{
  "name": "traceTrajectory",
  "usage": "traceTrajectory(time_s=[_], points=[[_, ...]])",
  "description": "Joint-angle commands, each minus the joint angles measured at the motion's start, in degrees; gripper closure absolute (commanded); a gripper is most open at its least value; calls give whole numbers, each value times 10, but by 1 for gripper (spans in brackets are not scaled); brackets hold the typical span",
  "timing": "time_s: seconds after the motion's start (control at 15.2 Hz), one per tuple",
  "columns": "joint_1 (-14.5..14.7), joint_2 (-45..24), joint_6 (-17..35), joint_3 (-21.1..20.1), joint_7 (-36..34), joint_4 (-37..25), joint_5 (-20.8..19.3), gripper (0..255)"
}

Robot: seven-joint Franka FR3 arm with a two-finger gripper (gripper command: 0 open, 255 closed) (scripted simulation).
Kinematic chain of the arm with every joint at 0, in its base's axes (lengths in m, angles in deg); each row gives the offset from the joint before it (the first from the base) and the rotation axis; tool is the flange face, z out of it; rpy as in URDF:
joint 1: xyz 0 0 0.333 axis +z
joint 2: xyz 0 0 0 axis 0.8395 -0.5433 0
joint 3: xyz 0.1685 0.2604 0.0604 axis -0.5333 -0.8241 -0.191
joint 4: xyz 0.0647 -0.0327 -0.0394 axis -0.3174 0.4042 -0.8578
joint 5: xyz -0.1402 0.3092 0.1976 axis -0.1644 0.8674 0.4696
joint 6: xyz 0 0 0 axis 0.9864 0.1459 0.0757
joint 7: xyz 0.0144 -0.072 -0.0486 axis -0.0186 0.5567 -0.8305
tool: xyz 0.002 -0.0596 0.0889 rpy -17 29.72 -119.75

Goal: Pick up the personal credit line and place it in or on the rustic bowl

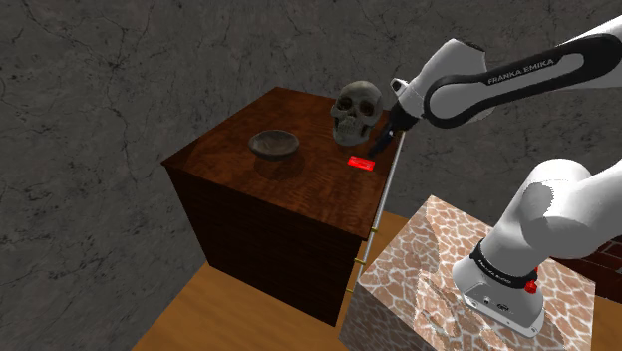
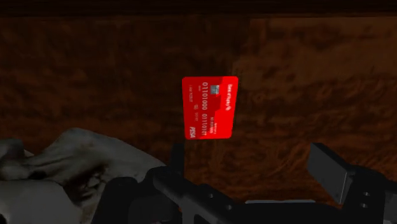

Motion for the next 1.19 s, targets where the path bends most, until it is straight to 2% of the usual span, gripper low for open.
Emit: traceTrajectory(time_s=[0.0,0.07,0.2,0.46,0.66,0.73,1.12], points=[[46,-51,101,48,55,11,36,0],[86,-78,146,85,90,10,64,0],[198,-121,221,186,167,2,127,0],[299,-160,260,269,204,-14,173,0],[406,-183,288,361,239,-29,214,0],[430,-186,293,383,246,-32,221,0],[430,-186,293,383,244,-31,219,0]])
